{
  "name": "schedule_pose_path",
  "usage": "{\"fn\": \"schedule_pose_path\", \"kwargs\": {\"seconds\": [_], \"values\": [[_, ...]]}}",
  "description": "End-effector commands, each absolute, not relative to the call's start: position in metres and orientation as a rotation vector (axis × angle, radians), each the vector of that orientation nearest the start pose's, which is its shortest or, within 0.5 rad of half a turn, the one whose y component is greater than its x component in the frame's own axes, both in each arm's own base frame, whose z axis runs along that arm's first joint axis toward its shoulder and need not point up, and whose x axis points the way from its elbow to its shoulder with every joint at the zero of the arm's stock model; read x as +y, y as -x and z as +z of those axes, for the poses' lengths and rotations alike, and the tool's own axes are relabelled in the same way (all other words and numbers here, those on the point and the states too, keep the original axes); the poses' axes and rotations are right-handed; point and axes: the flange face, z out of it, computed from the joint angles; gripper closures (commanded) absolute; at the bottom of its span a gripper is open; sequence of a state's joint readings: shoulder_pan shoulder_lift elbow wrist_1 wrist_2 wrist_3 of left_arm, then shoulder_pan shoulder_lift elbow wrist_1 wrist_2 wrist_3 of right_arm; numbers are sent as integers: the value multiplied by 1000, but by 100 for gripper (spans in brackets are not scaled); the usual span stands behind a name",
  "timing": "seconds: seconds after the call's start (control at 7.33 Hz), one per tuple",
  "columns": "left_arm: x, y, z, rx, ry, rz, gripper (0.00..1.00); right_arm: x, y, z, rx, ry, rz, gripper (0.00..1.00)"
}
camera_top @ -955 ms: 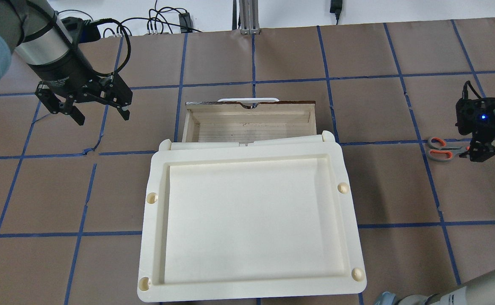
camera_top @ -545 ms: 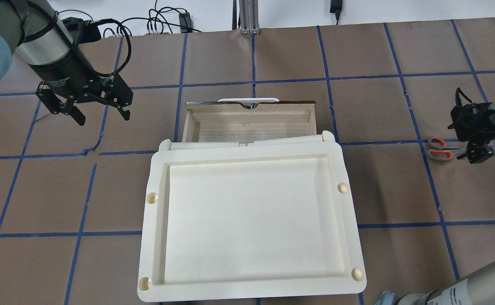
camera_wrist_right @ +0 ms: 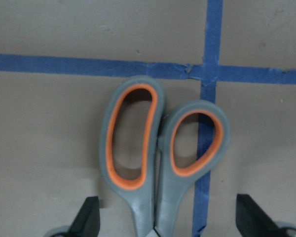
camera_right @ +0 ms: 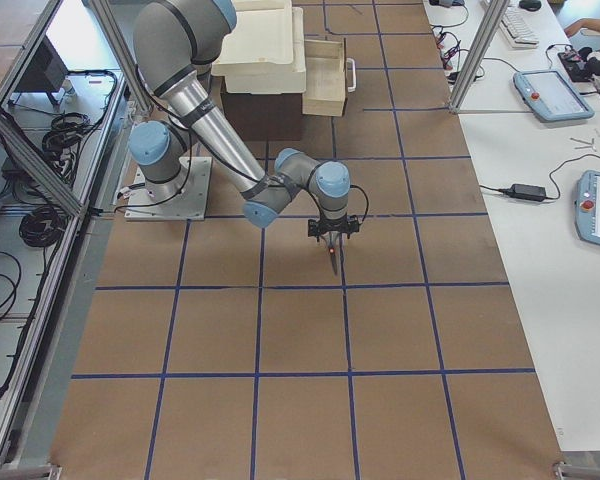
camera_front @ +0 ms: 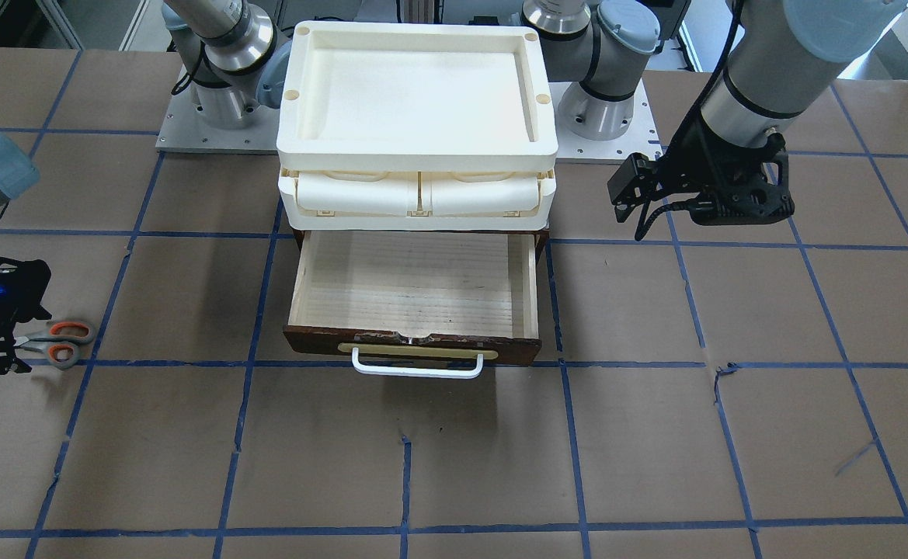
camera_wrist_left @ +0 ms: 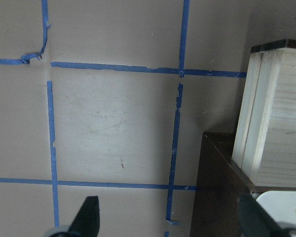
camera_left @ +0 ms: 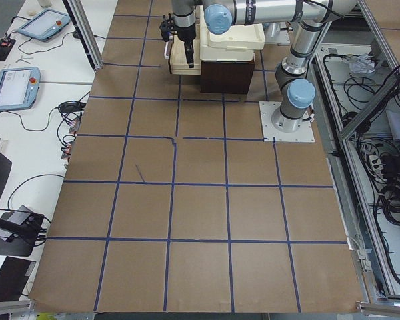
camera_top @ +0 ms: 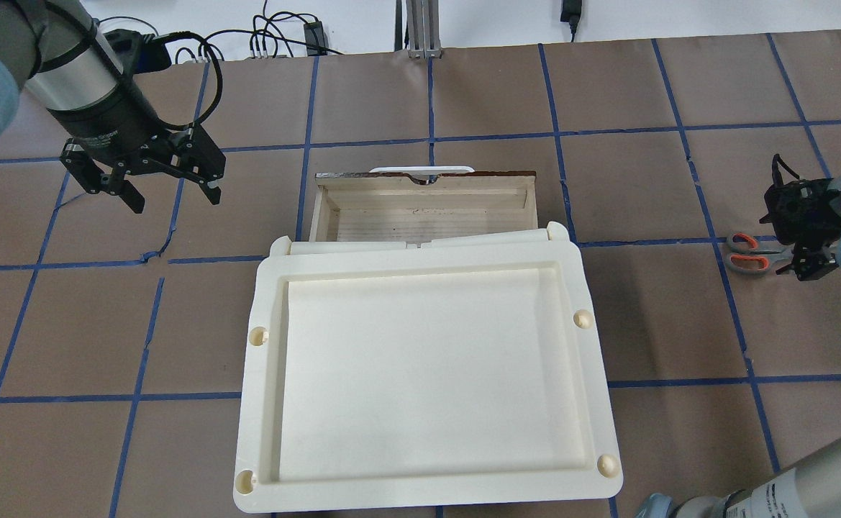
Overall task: Put scissors in drawer and close it
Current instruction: 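Lower the right gripper over the scissors handles, then close the right gripper on the scissors and lift them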
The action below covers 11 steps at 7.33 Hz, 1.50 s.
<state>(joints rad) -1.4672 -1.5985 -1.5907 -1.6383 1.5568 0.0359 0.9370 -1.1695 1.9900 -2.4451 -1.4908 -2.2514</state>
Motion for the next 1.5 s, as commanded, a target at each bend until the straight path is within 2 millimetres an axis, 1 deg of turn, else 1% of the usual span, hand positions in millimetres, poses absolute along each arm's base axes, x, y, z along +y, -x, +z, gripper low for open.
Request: {"fn": "schedule_pose_path", "kwargs": {"seconds": [0.0, 0.14, 0.41, 0.55, 0.68, 0.82, 0.95, 1.09, 1.23, 1.36], "values": [[-502, 84, 458, 3156, 110, 180, 0, -517, 207, 173, 2171, 2330, -114, 17], [-502, 83, 458, 3158, 101, 180, 0, -521, 211, 177, 2176, 2347, -103, 23], [-502, 82, 458, 3152, 107, 183, 0, -524, 215, 174, 2174, 2346, -77, 45], [-502, 83, 459, 3155, 86, 175, 0, -523, 215, 174, 2175, 2344, -74, 52], [-502, 84, 459, 3159, 110, 175, 0, -523, 215, 173, 2174, 2343, -72, 55], [-502, 84, 459, 3159, 98, 173, 0, -523, 215, 173, 2174, 2343, -72, 66], [-502, 83, 459, 3159, 101, 172, 0, -523, 215, 175, 2177, 2342, -72, 82], [-502, 83, 459, 3158, 106, 175, 0, -524, 216, 179, 2193, 2339, -77, 91], [-502, 83, 459, 3156, 93, 173, 0, -525, 216, 187, 2215, 2335, -88, 93], [-502, 83, 459, 3158, 105, 173, 0, -532, 220, 205, 2282, 2312, -114, 94]]}}
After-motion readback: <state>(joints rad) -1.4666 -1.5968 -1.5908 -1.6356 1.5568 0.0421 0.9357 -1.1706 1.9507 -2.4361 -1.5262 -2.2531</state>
